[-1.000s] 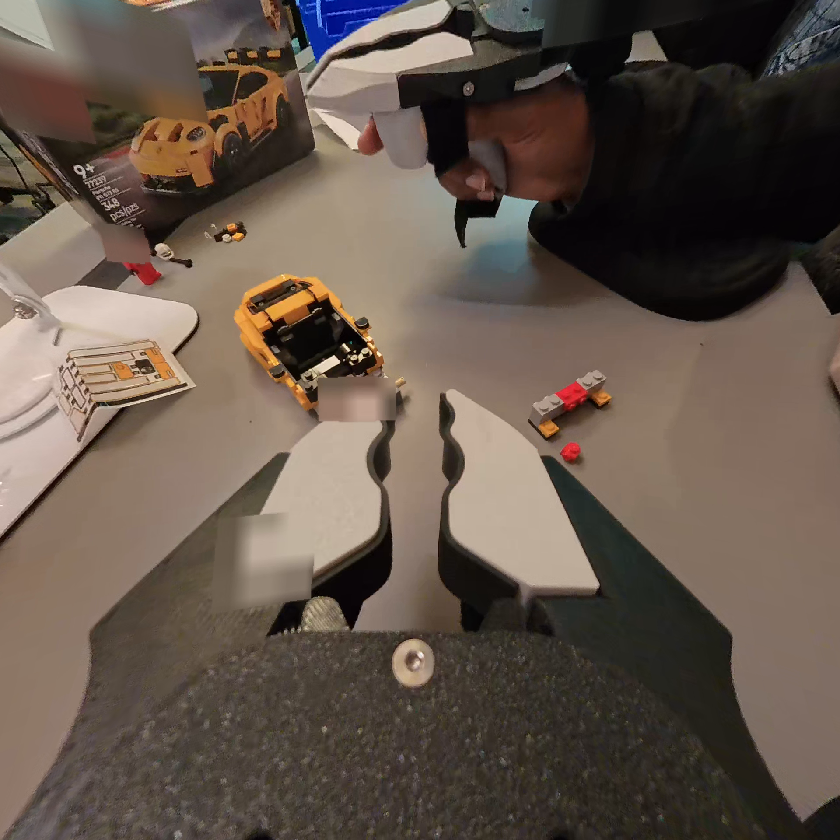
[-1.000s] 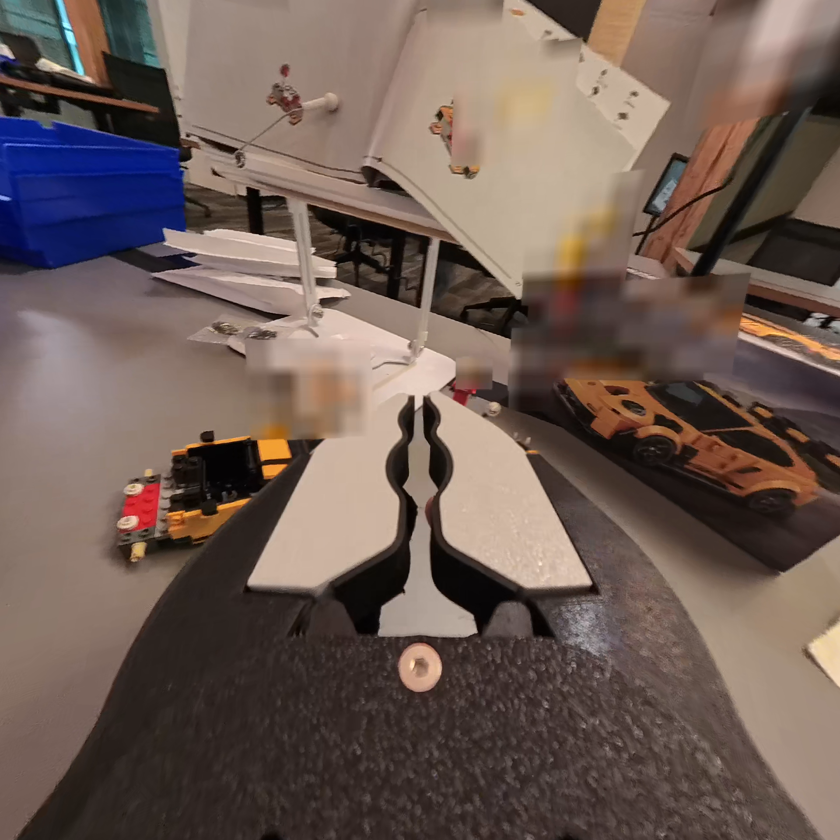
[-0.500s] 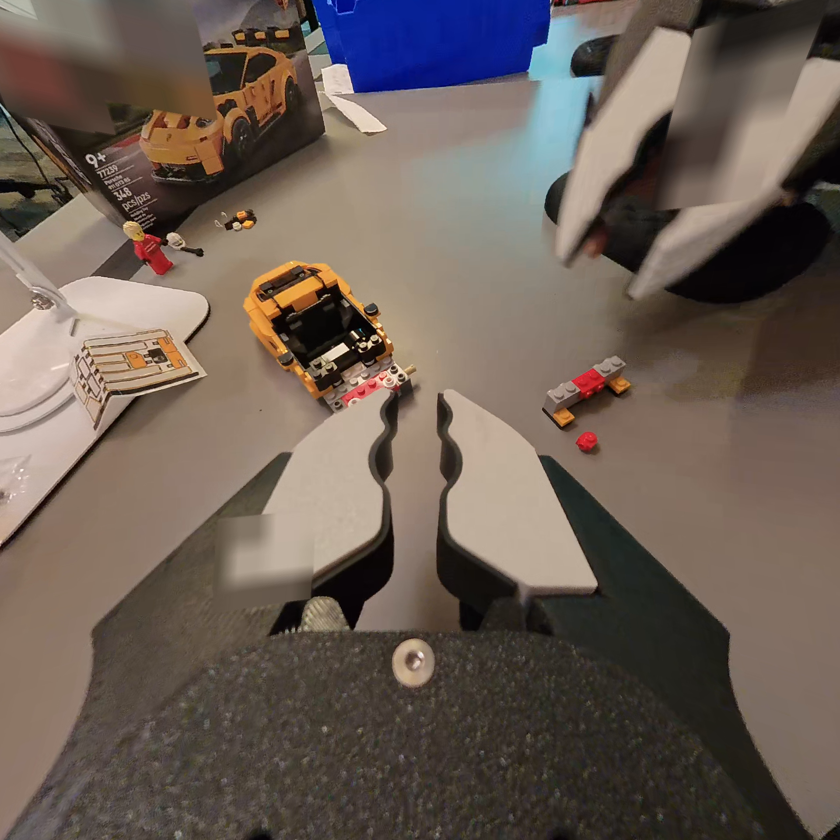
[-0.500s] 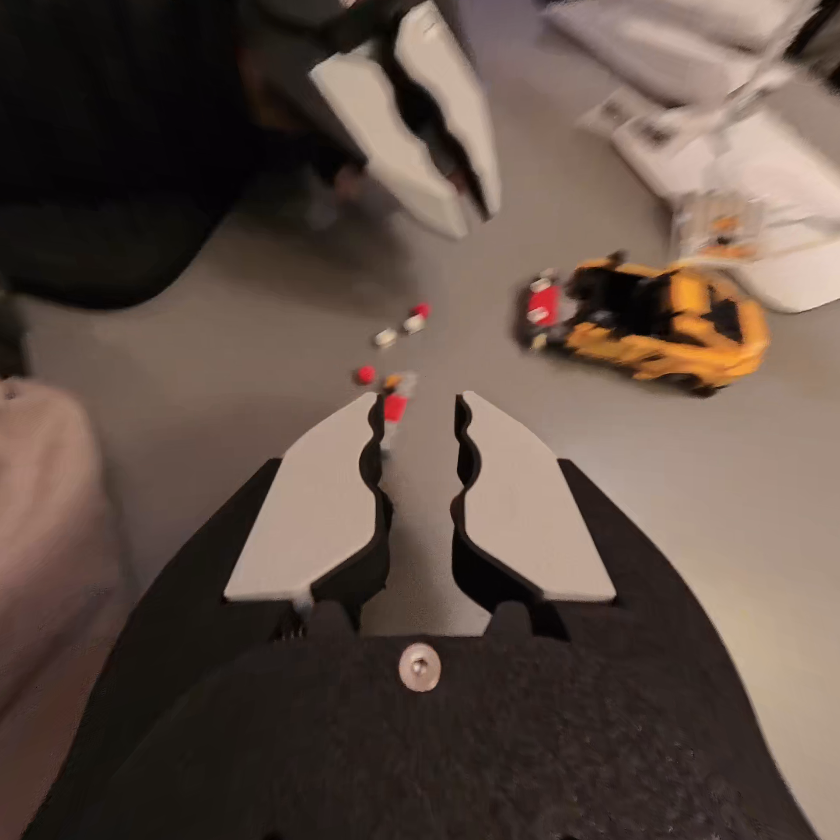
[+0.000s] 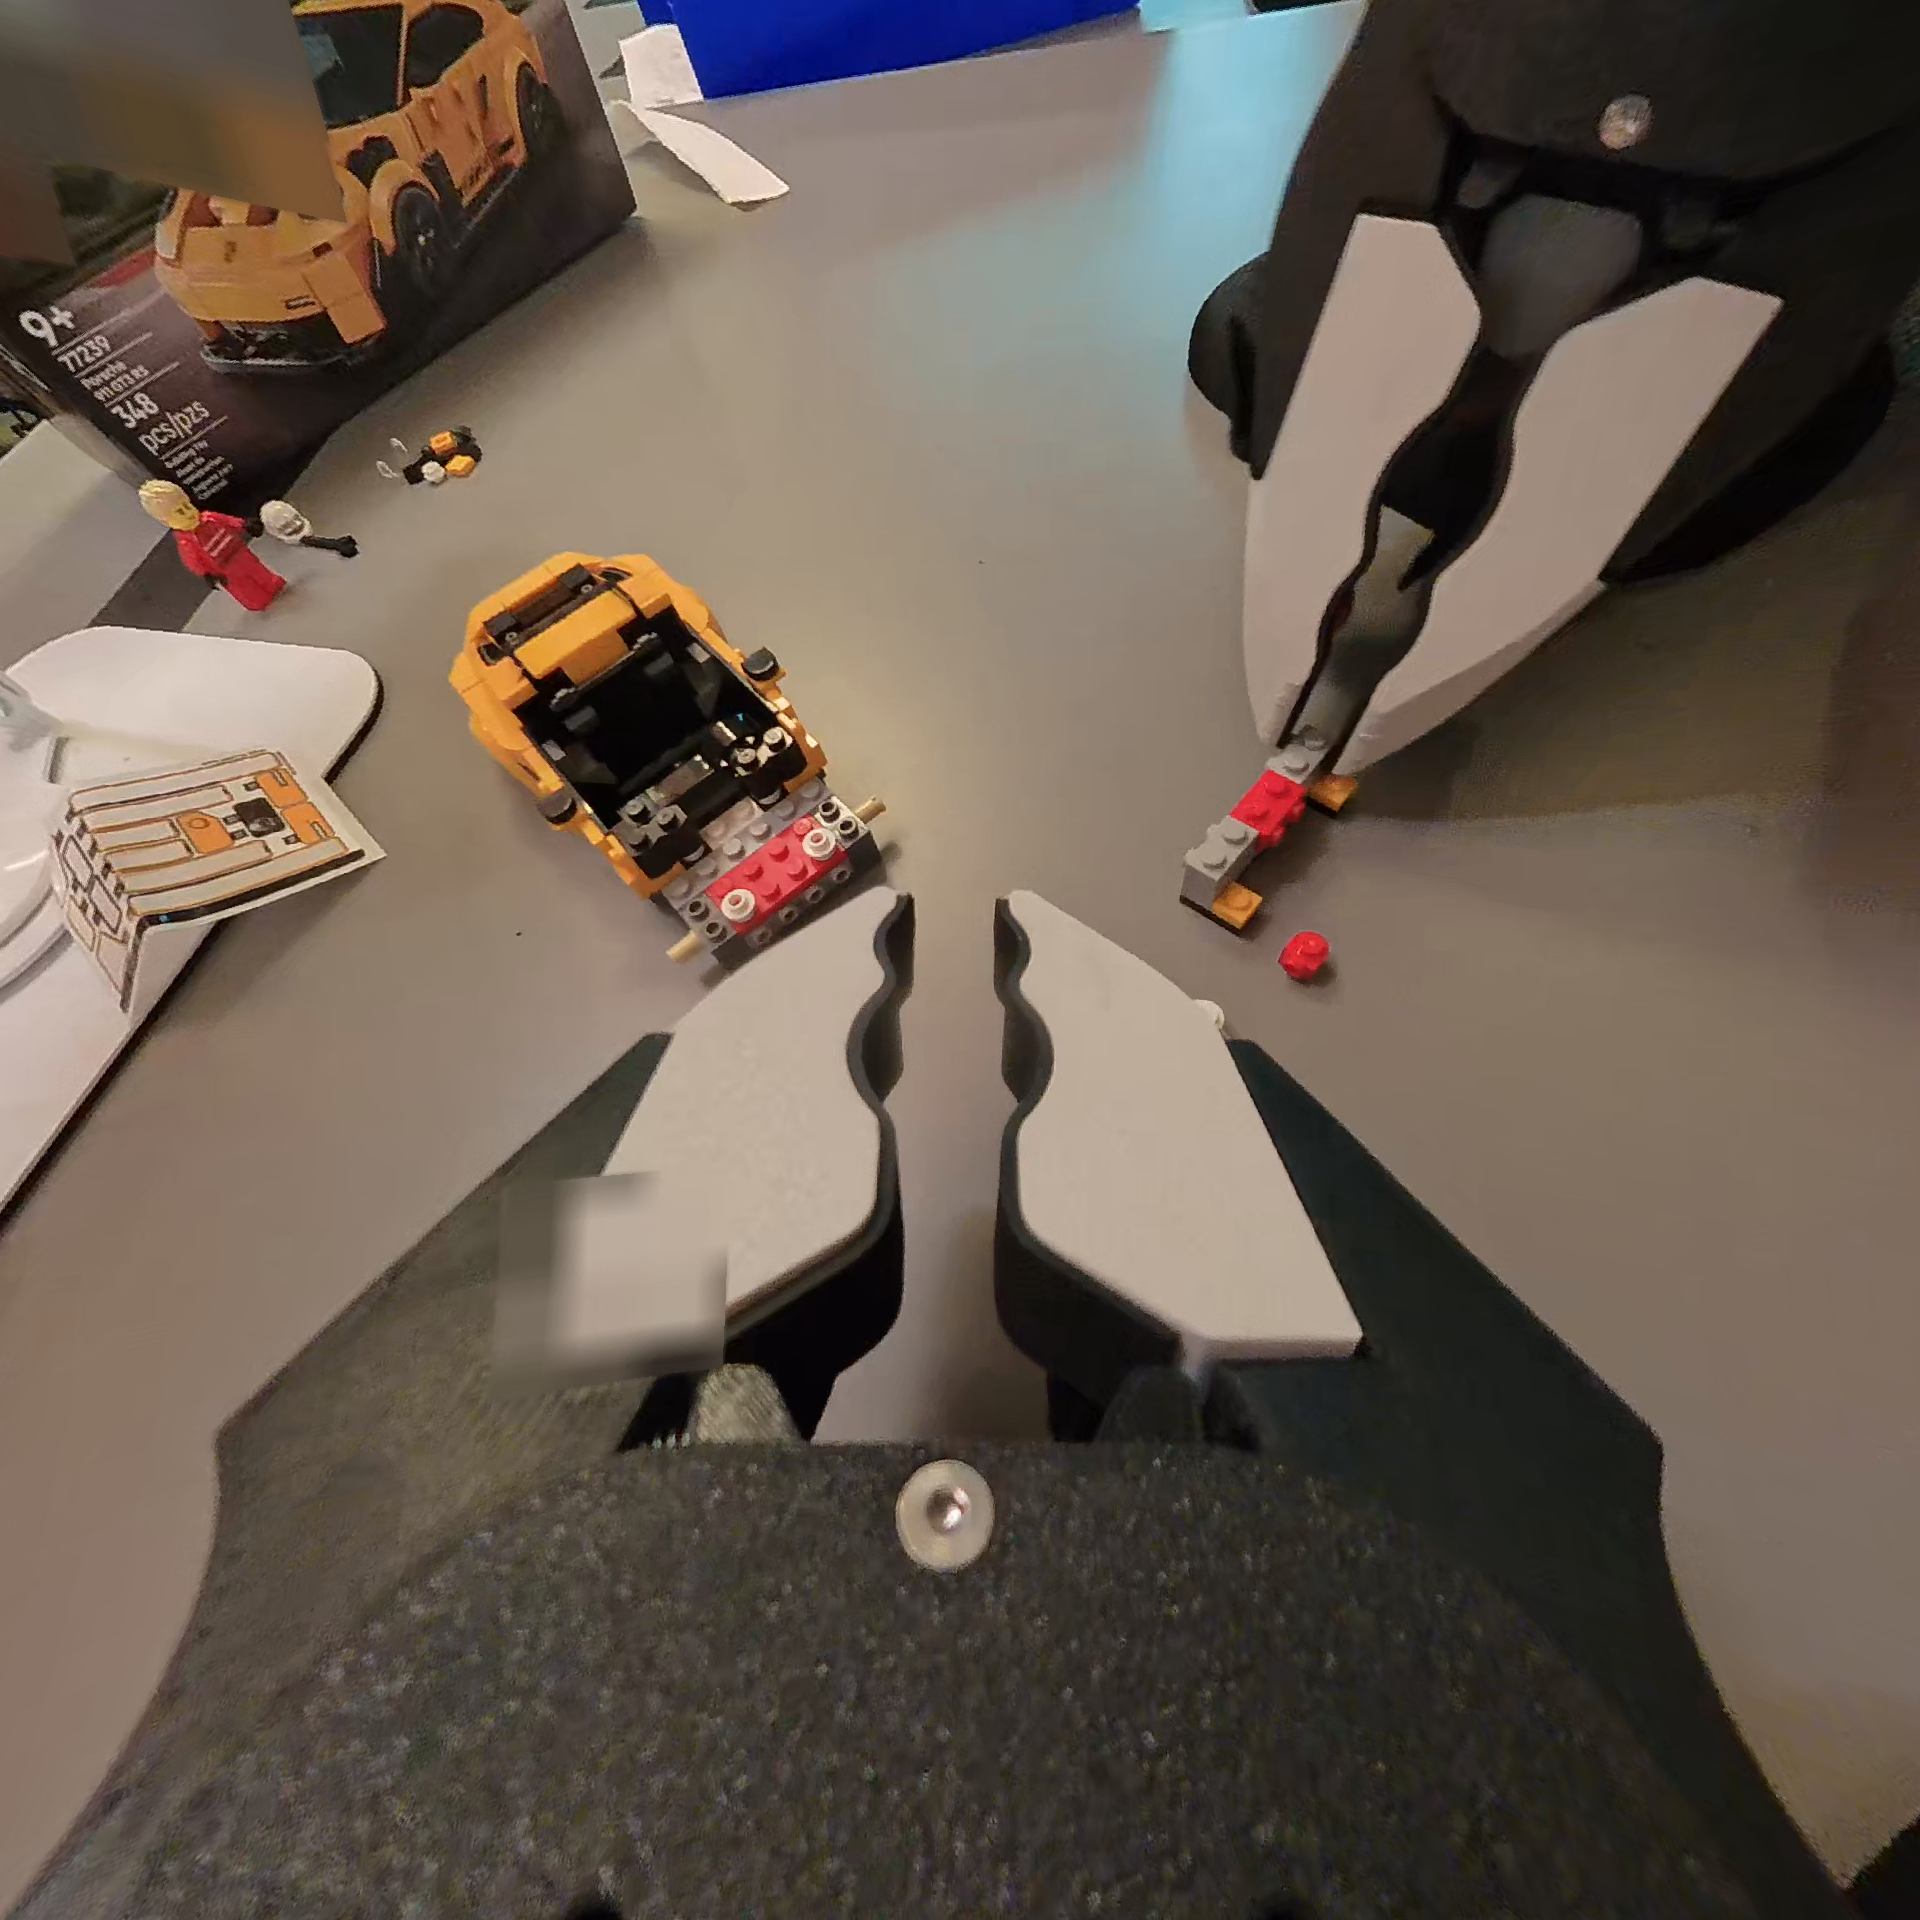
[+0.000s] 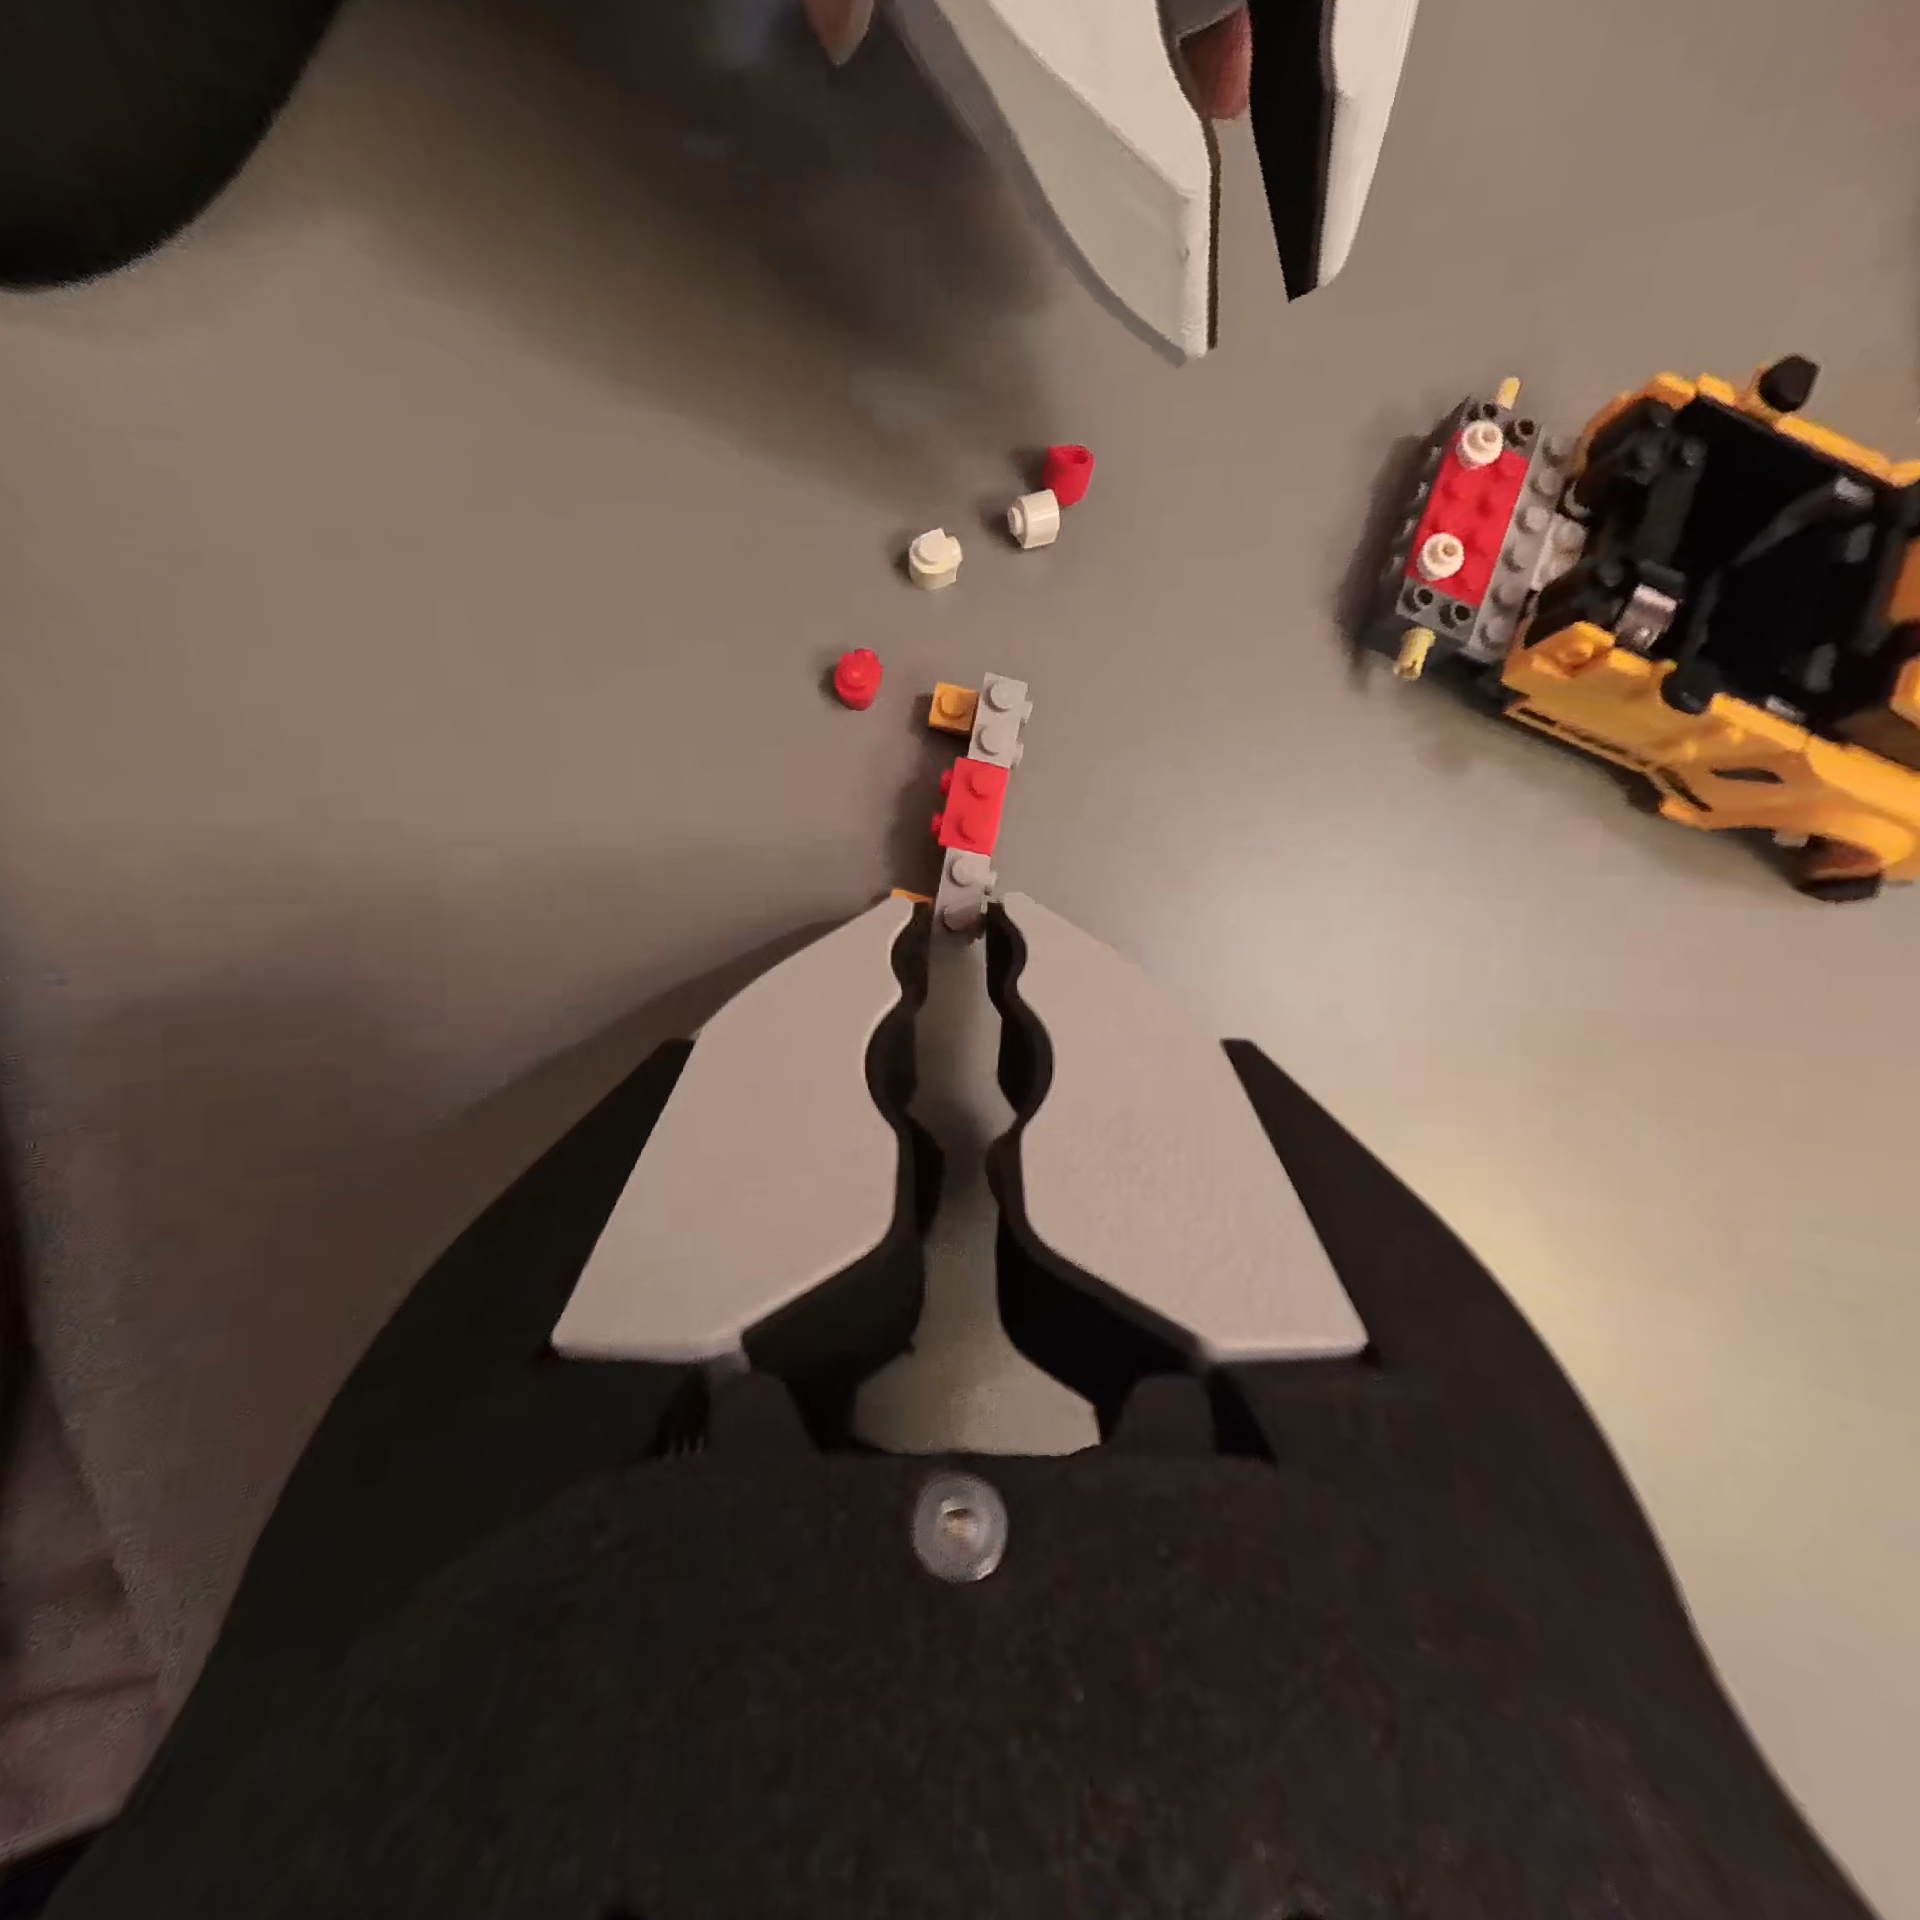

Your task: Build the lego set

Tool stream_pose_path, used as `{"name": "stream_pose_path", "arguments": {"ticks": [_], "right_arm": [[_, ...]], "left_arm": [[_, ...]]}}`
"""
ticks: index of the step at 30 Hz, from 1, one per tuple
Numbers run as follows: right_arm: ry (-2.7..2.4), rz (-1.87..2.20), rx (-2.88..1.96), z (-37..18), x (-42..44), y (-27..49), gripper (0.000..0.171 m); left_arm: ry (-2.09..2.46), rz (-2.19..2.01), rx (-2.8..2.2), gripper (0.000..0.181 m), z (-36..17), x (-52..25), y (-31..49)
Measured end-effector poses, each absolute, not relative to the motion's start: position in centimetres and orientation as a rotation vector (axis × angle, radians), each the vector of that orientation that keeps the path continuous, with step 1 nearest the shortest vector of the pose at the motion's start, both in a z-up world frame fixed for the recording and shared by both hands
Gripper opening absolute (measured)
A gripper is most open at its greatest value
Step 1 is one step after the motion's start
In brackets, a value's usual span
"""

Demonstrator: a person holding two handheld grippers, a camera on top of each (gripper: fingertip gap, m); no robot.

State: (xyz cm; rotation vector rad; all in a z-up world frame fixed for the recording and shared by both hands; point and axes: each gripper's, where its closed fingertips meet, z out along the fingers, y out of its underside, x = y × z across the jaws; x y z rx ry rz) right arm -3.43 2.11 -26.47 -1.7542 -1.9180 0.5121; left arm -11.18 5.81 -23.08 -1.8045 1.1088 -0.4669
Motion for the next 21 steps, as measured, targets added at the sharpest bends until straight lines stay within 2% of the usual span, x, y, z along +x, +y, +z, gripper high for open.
{"name": "stream_pose_path", "arguments": {"ticks": [6,10,14,21], "right_arm": [[-2.093,0.508,-1.643,-26.4,-3.4,3.5,0.010],[-2.037,0.497,-1.618,-25.3,-3.8,3.9,0.021],[-1.957,0.521,-1.545,-23.7,-4.7,2.8,0.021],[-1.895,0.611,-1.622,-24.2,-6.1,0.3,0.016]], "left_arm": [[1.120,-0.450,-1.810,0.013,-23.3,-11.3,5.8],[1.120,-0.448,-1.814,0.013,-23.4,-11.4,5.9],[1.123,-0.453,-1.818,0.013,-23.5,-11.3,5.9],[1.117,-0.440,-1.813,0.013,-23.4,-11.4,5.9]]}}
